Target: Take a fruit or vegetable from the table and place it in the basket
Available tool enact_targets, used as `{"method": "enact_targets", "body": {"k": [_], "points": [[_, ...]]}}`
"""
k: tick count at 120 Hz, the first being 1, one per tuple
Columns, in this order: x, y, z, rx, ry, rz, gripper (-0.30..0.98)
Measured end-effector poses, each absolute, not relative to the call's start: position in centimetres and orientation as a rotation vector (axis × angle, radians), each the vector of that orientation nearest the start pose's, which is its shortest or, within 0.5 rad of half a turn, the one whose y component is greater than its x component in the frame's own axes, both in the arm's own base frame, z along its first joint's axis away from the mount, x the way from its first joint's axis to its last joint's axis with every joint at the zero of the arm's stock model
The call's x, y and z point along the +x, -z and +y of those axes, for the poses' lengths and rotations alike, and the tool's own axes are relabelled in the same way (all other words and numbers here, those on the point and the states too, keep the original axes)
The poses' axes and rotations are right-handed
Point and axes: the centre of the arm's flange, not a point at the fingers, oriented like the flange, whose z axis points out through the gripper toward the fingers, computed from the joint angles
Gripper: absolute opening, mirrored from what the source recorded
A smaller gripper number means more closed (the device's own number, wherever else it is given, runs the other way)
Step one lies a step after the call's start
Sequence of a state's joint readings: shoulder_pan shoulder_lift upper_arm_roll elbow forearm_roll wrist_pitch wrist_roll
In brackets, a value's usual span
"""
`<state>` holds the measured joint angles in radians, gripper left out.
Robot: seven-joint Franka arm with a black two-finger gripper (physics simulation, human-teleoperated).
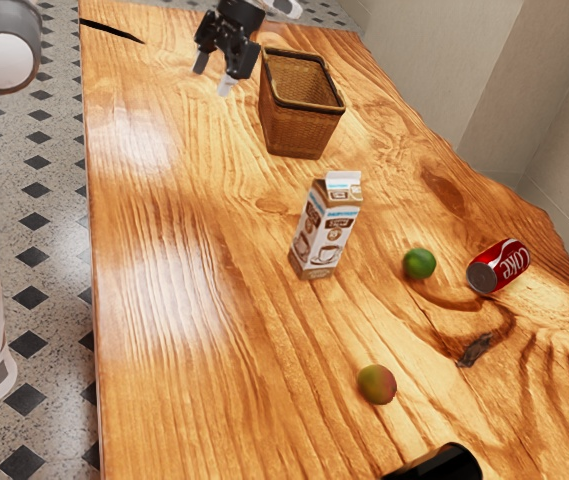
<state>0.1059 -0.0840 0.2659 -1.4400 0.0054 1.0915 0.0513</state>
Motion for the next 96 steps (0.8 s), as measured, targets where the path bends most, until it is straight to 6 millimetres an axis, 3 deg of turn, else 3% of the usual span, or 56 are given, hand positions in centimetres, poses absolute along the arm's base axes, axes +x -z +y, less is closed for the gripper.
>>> {"method": "enact_targets", "body": {"k": [19,27,31,33,38,41,45,63,73,78,87,96], "points": [[46.9,-70.2,16.9,-3.143,-0.066,-0.404,0.67],[47.3,-70.5,17.8,-3.161,0.024,-0.417,0.67],[46.7,-73.1,18.7,-3.143,0.129,-0.439,0.67],[46.1,-76.0,18.6,-3.107,0.223,-0.437,0.67],[45.1,-82.0,15.8,-3.037,0.42,-0.353,0.67],[45.4,-83.4,13.3,-3.023,0.466,-0.274,0.67],[46.9,-83.5,10.1,-3.02,0.471,-0.168,0.67],[51.6,-79.7,-3.9,-3.041,0.369,0.284,0.67],[54.3,-75.2,-10.8,-3.028,0.253,0.483,0.67],[56.2,-72.5,-12.6,-3.021,0.196,0.529,0.66],[59.2,-68.0,-13.9,-3.017,0.118,0.564,0.67],[60.8,-64.9,-16.1,-3.012,0.082,0.624,0.67]]}}
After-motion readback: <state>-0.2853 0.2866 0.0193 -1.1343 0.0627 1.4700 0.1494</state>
